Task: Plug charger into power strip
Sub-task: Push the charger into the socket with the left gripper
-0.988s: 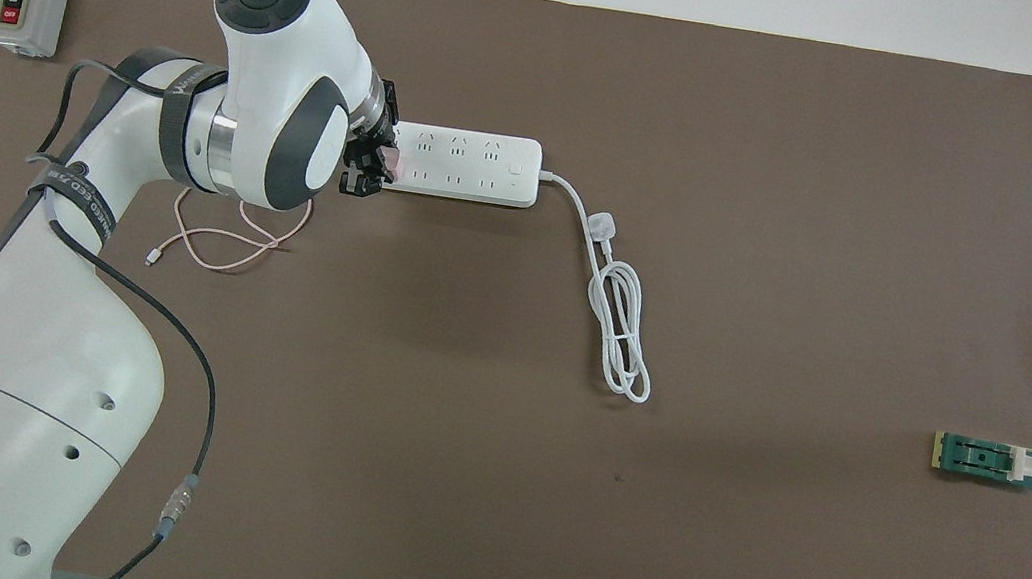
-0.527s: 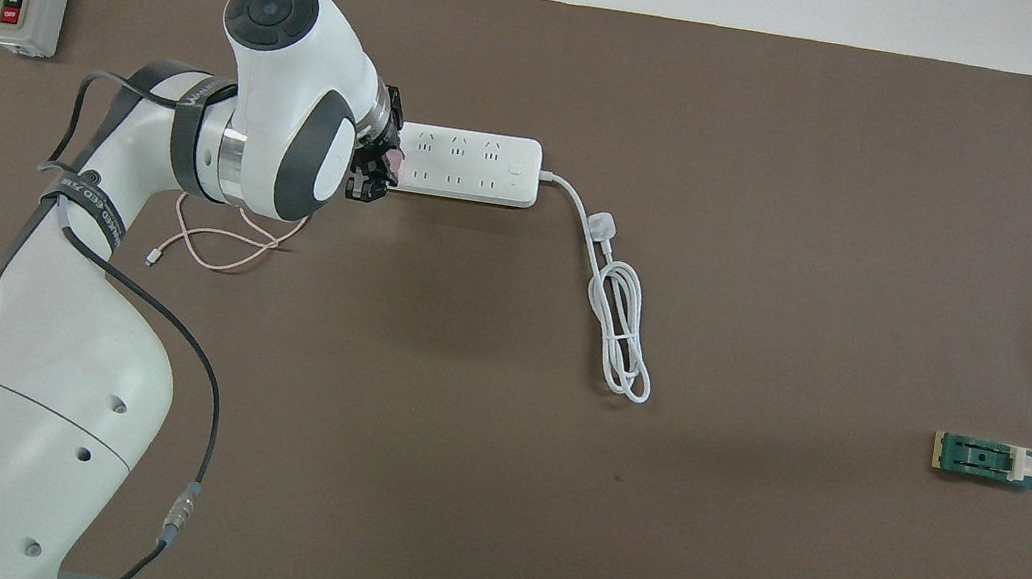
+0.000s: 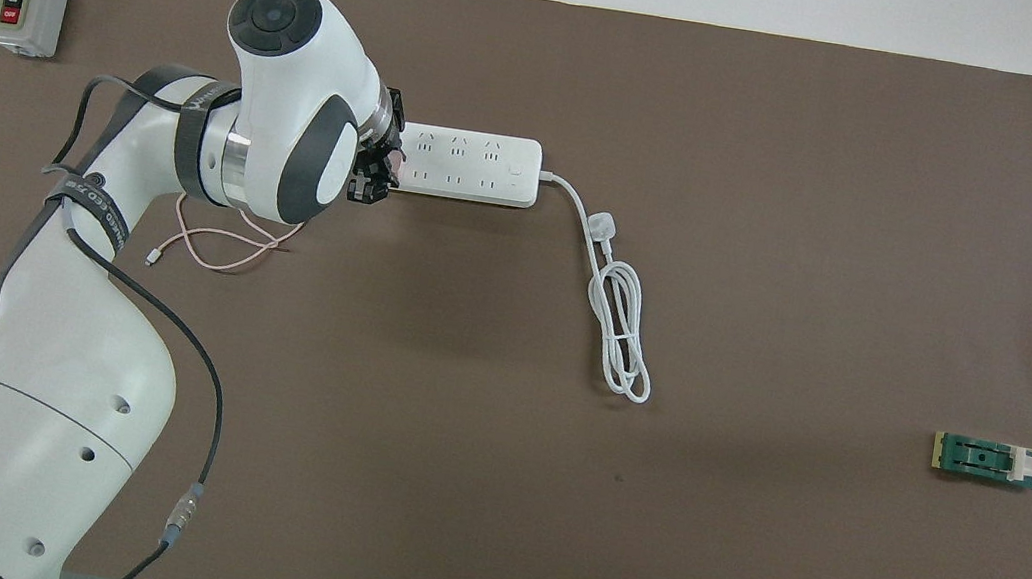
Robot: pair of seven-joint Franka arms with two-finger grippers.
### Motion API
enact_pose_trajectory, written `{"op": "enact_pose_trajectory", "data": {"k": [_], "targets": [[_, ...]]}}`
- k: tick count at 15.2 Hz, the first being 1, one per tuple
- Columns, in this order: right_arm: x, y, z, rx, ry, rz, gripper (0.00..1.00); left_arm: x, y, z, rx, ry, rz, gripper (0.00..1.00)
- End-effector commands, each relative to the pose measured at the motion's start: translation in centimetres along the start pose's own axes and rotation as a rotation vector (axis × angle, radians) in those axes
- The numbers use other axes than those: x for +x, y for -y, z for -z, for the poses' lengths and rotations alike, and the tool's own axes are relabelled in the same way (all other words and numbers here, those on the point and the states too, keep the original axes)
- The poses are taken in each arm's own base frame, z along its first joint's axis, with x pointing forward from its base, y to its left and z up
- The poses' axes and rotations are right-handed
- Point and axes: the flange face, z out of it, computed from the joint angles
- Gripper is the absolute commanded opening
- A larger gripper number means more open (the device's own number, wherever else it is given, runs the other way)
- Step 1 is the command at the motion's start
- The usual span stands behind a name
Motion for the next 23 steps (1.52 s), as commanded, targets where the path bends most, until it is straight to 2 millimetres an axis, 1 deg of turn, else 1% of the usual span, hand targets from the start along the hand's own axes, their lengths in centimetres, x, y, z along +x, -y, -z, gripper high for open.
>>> {"op": "enact_pose_trajectory", "data": {"k": [1, 2, 3, 4, 5, 6, 9, 12, 14, 16, 18, 23], "targets": [[-0.6, 0.0, 0.1, 0.001, 0.004, 0.015, 1.00, -0.6, 1.2, 0.1, 0.042, -0.051, 0.000, 0.00], [-0.7, 0.0, 0.1, 0.001, 0.004, 0.013, 1.00, -0.8, 1.3, 0.2, 0.039, -0.068, 0.027, 0.00], [-0.6, 0.0, 0.1, 0.001, 0.004, 0.015, 1.00, -0.8, 1.4, 0.1, 0.036, -0.092, 0.043, 0.10], [-0.6, 0.0, 0.1, 0.001, 0.004, 0.015, 1.00, -0.8, 1.4, 0.1, 0.032, -0.104, 0.060, 0.35], [-0.6, 0.0, 0.1, 0.001, 0.004, 0.015, 1.00, -0.8, 1.5, -0.2, 0.034, -0.108, 0.077, 0.93], [-0.6, 0.0, 0.1, 0.001, 0.004, 0.015, 1.00, -0.8, 1.6, -0.3, 0.035, -0.113, 0.085, 1.00], [-0.6, 0.0, 0.1, 0.001, 0.004, 0.015, 1.00, -0.5, 2.2, -1.5, 0.052, -0.123, 0.085, 1.00], [-0.6, 0.0, 0.1, 0.001, 0.004, 0.015, 1.00, -0.5, 2.2, -1.7, 0.048, -0.125, 0.082, 1.00], [-0.6, 0.0, 0.1, 0.001, 0.004, 0.015, 1.00, -0.3, 2.5, -2.3, 0.048, -0.127, 0.083, 1.00], [-0.6, 0.0, 0.1, 0.001, 0.004, 0.015, 1.00, -1.3, 3.1, -3.0, 0.049, -0.129, 0.070, 1.00], [-0.6, 0.0, 0.1, 0.001, 0.004, 0.015, 1.00, -1.3, 3.1, -2.3, 0.042, -0.125, 0.077, 1.00], [-0.7, 0.0, 0.1, 0.001, 0.004, 0.013, 1.00, -1.5, 3.2, -2.3, 0.041, -0.126, 0.094, 1.00]]}}
